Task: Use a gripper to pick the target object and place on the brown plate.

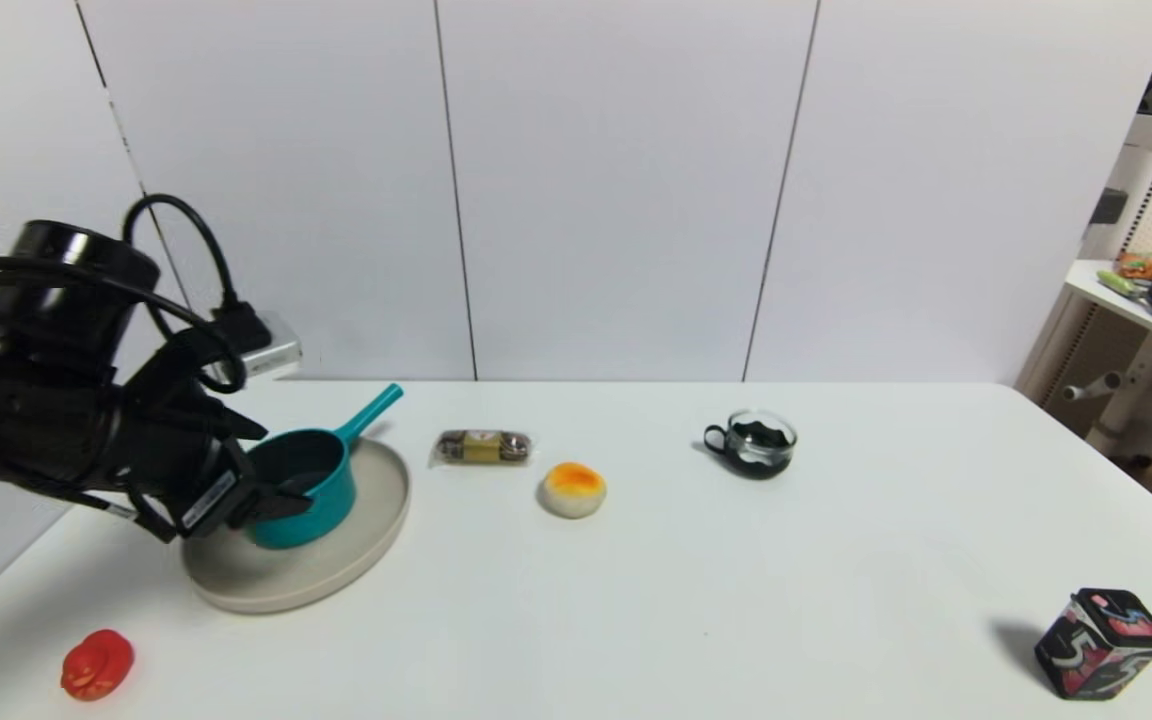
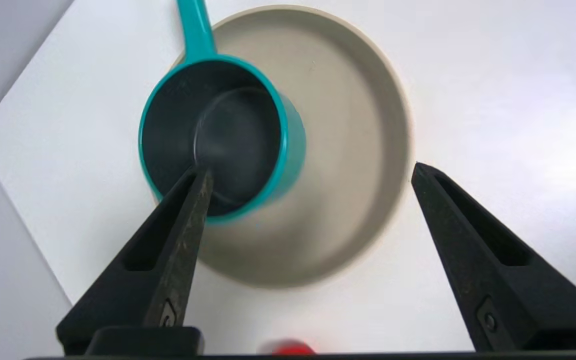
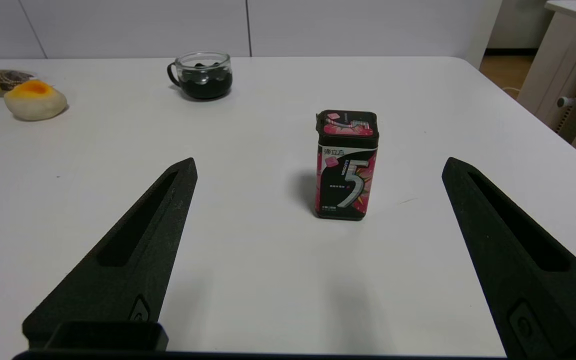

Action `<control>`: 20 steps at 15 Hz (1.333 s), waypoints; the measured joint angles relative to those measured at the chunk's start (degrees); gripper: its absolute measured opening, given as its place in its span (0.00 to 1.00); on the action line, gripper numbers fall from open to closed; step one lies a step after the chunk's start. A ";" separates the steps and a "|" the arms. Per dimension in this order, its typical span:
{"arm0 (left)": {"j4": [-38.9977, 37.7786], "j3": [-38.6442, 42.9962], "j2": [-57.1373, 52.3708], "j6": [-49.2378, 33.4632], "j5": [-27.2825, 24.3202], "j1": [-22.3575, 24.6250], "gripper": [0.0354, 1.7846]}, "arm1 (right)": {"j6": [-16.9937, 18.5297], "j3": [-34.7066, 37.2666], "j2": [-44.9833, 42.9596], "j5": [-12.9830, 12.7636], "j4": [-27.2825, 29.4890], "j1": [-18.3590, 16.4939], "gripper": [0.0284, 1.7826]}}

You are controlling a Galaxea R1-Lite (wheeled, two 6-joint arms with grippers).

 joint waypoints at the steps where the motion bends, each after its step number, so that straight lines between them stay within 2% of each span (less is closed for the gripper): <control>1: -0.88 2.69 -4.40 -2.56 0.00 0.04 0.83 | 0.00 0.00 0.00 0.00 0.00 0.00 0.95; 4: -7.58 16.29 -17.77 -9.62 -0.02 0.06 0.87 | 0.00 0.00 0.00 0.00 0.00 -0.02 0.95; 8: -23.25 39.02 -37.18 -19.36 0.00 0.30 0.90 | 0.02 0.00 0.00 0.00 0.02 -0.02 0.95; 11: -31.66 51.10 -51.30 -24.48 0.02 2.73 0.92 | 0.02 0.00 0.00 -0.02 0.00 -0.02 0.95; 13: -29.32 54.69 -60.55 -25.99 0.41 4.35 0.93 | 0.02 0.00 0.00 0.00 0.02 -0.02 0.95; 16: -21.57 56.34 -73.53 -26.60 5.01 5.79 0.94 | 0.02 0.00 0.00 0.00 0.00 -0.02 0.95; 20: -18.93 57.39 -82.05 -30.14 8.20 6.51 0.94 | 0.02 0.00 0.00 -0.02 0.02 -0.02 0.95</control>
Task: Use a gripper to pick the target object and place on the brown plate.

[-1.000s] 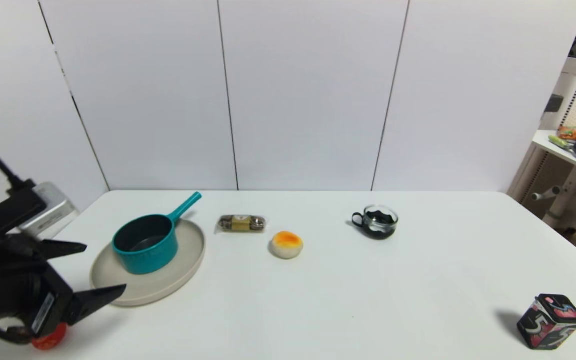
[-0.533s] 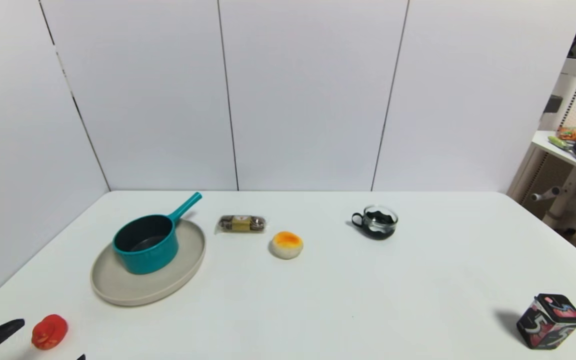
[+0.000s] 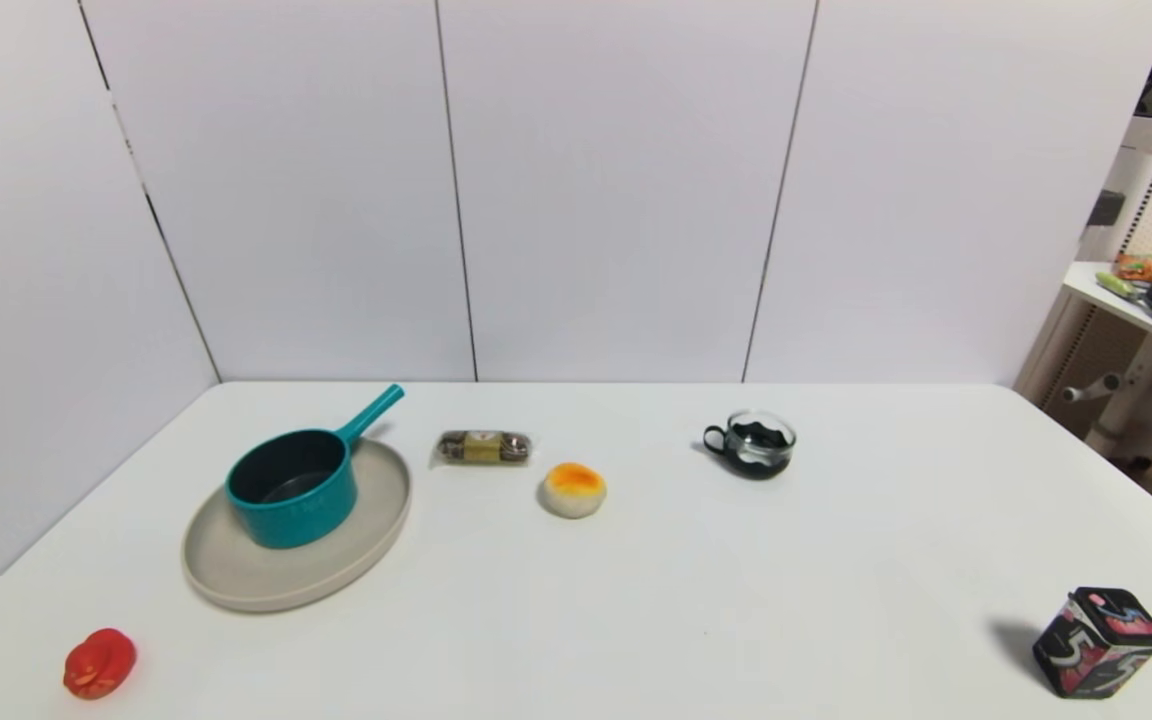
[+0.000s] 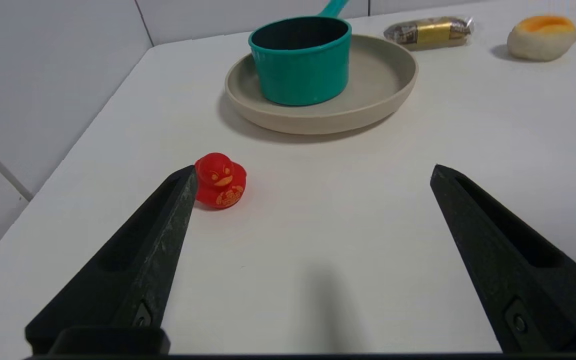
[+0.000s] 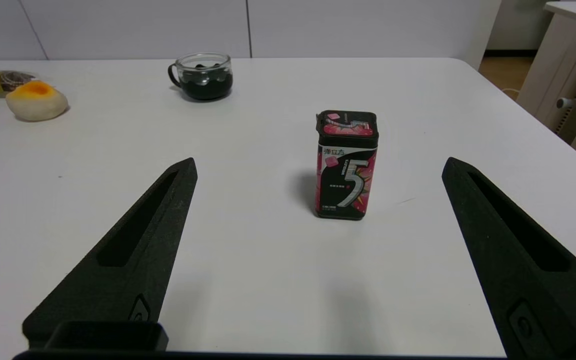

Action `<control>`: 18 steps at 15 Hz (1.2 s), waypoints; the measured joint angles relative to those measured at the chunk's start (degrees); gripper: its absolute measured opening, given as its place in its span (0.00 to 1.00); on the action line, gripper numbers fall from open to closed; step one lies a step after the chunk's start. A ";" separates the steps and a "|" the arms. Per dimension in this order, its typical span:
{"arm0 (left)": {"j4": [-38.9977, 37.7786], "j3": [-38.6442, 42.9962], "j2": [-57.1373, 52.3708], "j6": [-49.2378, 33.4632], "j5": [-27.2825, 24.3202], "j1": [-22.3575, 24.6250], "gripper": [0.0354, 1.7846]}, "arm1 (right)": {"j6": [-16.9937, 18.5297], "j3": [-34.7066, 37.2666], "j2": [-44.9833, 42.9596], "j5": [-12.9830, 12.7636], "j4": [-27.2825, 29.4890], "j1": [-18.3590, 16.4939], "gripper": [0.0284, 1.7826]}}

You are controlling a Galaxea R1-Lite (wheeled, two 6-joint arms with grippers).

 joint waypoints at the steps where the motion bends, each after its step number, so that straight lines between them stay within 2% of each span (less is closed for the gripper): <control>1: 0.00 0.07 -0.72 -1.73 0.12 0.02 0.94 | 0.00 0.00 0.00 0.02 0.00 0.00 0.95; 4: -0.02 0.16 -1.79 -4.38 1.83 0.07 0.94 | 0.00 0.00 0.00 0.02 -0.02 0.00 0.95; 18: -0.02 0.16 -2.04 -4.41 1.83 0.07 0.94 | 0.00 0.00 0.00 0.00 0.02 0.00 0.95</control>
